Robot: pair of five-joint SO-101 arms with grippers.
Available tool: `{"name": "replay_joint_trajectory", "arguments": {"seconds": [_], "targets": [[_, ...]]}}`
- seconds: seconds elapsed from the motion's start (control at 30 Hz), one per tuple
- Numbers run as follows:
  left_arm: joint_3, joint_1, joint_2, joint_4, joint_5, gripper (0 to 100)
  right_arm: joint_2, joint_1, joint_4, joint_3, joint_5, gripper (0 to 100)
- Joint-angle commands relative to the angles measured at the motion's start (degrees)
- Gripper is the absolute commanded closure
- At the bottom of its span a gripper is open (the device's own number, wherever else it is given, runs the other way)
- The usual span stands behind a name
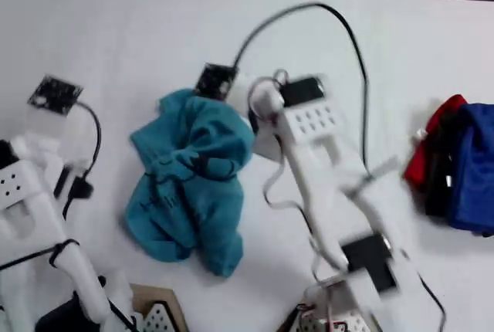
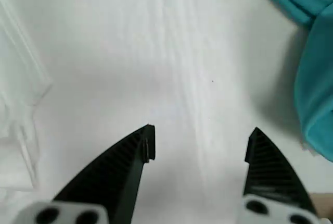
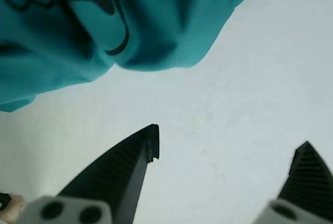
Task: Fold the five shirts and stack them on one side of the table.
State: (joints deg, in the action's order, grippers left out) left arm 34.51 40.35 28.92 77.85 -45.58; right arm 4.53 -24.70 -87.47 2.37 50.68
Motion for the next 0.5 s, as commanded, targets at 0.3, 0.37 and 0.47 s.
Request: {"name": "replay_joint_trajectory", "arguments": {"seconds": [0.3, 0.37, 0.47], "targets": [[7.3, 7.0, 1.8, -4.7, -1.6, 70, 40.8, -10.2, -9.1, 39.4, 0.3, 60.4], [7.3, 7.4, 1.8, -4.7, -1.6, 70, 44.0, -9.5, -9.1, 41.8, 0.2, 60.5], [7.3, 7.3, 1.8, -4.7, -1.6, 70, 46.1, -6.9, -10.9, 43.7, 0.4, 67.1]]}}
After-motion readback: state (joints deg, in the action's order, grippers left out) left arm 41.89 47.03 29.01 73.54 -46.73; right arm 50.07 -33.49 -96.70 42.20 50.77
